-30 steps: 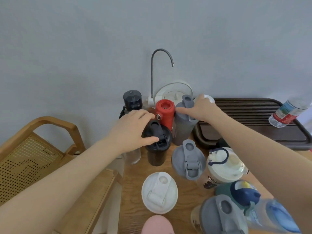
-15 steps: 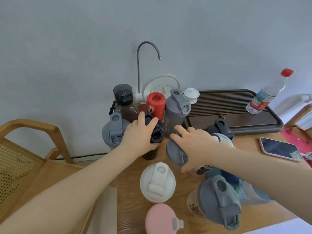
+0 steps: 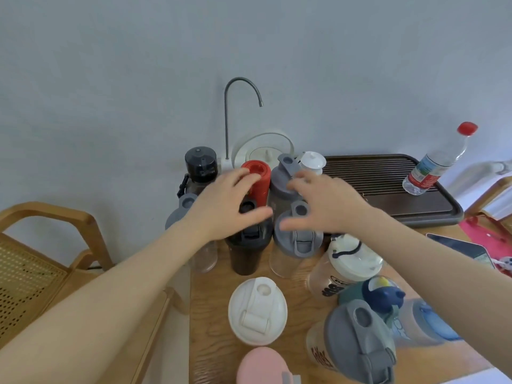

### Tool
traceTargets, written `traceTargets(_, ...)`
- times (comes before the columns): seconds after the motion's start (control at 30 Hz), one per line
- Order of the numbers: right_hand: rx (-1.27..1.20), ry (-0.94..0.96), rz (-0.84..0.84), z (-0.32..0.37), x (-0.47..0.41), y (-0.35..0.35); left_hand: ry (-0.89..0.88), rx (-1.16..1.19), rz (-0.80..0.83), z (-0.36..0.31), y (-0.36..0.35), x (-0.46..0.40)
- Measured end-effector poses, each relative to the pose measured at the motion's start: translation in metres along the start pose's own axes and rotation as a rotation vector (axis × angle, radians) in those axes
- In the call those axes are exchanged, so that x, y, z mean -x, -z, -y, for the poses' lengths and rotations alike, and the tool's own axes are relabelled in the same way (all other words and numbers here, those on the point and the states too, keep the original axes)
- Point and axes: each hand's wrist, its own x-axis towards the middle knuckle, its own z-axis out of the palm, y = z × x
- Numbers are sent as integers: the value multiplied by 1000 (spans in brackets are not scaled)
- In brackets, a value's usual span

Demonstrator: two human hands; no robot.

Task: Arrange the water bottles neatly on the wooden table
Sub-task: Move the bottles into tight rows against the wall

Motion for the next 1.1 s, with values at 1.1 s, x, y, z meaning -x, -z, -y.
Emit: traceTargets(1.1, -410, -73, 34, -52, 19, 9, -263, -154, 78, -38, -13, -19)
